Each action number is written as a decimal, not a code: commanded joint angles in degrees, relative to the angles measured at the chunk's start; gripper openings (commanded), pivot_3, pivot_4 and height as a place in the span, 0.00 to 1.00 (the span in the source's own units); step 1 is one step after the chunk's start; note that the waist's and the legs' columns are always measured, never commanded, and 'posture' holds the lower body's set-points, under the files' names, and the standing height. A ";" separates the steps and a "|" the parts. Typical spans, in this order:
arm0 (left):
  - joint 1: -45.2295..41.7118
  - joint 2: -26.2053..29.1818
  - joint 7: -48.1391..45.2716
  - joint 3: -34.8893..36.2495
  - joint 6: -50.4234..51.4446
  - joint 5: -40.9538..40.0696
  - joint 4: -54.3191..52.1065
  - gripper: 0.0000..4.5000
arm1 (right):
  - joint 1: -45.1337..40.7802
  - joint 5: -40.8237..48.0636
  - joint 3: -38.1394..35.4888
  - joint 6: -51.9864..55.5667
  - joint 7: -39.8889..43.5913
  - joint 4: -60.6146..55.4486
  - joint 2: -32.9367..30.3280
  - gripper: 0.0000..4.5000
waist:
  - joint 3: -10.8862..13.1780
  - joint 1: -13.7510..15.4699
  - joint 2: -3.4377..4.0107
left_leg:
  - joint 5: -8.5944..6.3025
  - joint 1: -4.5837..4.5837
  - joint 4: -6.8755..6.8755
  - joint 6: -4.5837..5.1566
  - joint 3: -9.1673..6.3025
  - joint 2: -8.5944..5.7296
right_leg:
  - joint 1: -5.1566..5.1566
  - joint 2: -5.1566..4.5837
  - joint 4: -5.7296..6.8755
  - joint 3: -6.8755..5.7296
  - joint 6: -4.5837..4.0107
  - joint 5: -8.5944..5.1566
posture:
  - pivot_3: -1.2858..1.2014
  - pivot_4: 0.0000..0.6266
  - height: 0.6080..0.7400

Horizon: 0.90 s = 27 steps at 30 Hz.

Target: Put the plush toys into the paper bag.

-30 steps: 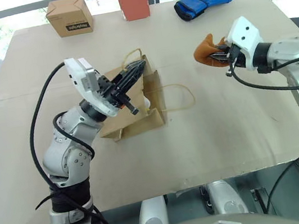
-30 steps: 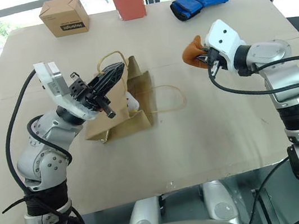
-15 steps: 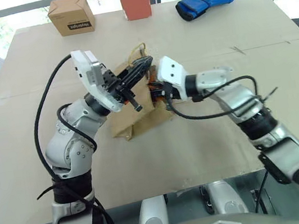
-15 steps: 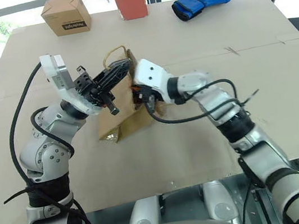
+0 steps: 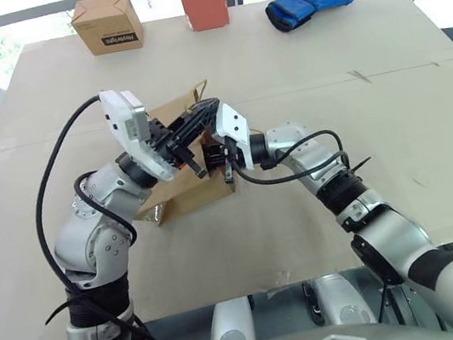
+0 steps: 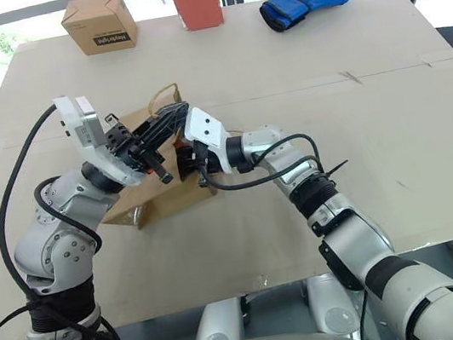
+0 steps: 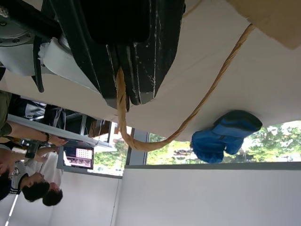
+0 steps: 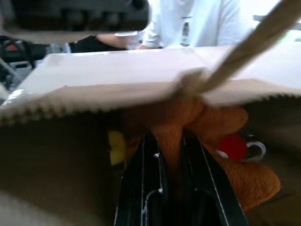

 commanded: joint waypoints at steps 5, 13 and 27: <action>-1.37 -2.04 1.77 0.46 -1.64 -1.05 -2.46 0.00 | 2.89 2.86 0.61 5.03 4.38 -8.29 0.14 0.07 | 0.00 -0.02 0.00 | 0.00 0.01 0.00 0.00 0.00 0.00 | 0.00 0.00 0.00 0.00 0.00 0.00 | 0.52 0.24 1.00; 1.28 -1.72 0.78 2.90 -1.93 -3.51 -4.57 0.00 | 5.93 1.29 1.67 6.95 3.94 -10.85 -1.47 0.82 | 0.00 -0.05 0.00 | 0.00 0.00 0.00 0.00 0.00 0.00 | 0.00 0.00 -0.01 0.00 0.00 0.00 | 0.52 0.24 1.00; 3.01 1.99 -2.86 6.82 -4.09 -4.72 -3.53 0.00 | 14.25 4.90 -5.83 32.70 -6.21 -40.21 -17.97 0.97 | -0.01 0.16 -0.01 | 0.00 -0.02 0.02 -0.01 0.03 0.00 | -0.01 -0.02 -0.03 0.00 0.00 0.00 | 0.52 0.24 1.00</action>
